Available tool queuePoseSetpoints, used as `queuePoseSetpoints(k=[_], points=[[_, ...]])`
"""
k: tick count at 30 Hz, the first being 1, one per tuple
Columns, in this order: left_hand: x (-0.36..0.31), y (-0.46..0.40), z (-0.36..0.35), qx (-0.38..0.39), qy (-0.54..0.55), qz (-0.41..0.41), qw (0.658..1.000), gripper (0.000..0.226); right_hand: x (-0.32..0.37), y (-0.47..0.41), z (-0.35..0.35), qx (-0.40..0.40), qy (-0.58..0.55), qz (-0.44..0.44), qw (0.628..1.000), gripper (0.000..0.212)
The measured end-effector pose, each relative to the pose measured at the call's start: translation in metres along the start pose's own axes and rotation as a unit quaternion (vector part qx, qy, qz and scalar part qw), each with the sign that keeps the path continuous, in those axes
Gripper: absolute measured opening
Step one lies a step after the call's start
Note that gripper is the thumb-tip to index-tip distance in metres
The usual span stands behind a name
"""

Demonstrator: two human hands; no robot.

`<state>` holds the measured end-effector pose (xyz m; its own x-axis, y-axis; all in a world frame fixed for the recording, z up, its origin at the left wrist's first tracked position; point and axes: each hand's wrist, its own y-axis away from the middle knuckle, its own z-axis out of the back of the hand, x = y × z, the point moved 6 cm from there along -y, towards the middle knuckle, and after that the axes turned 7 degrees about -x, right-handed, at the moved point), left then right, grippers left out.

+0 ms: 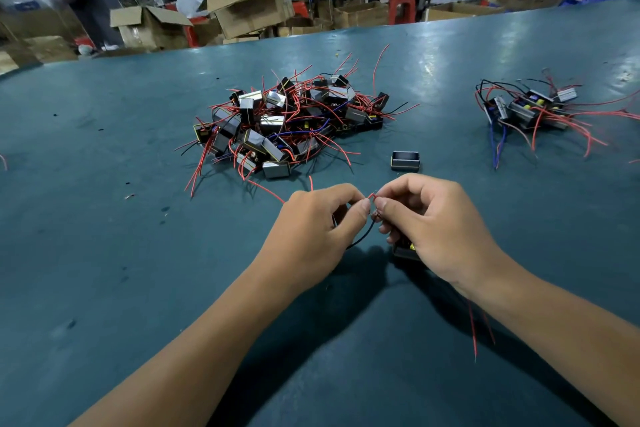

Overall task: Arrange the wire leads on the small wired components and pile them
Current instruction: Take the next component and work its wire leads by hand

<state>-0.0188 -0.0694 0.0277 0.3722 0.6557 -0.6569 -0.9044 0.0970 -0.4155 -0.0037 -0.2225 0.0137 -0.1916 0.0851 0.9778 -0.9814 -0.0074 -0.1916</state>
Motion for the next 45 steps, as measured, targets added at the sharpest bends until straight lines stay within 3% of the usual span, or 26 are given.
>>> queuePoseSetpoints(k=[28,45], points=[[0.0,0.001,0.001,-0.012,-0.025,-0.009,1.0,0.018,-0.003,0.0,0.002,-0.025,-0.015,0.013,0.999,0.01],[-0.017,0.002,0.001,-0.01,-0.125,-0.088,0.988,0.02,0.0,0.001,0.0,-0.029,0.016,0.049,0.998,0.012]])
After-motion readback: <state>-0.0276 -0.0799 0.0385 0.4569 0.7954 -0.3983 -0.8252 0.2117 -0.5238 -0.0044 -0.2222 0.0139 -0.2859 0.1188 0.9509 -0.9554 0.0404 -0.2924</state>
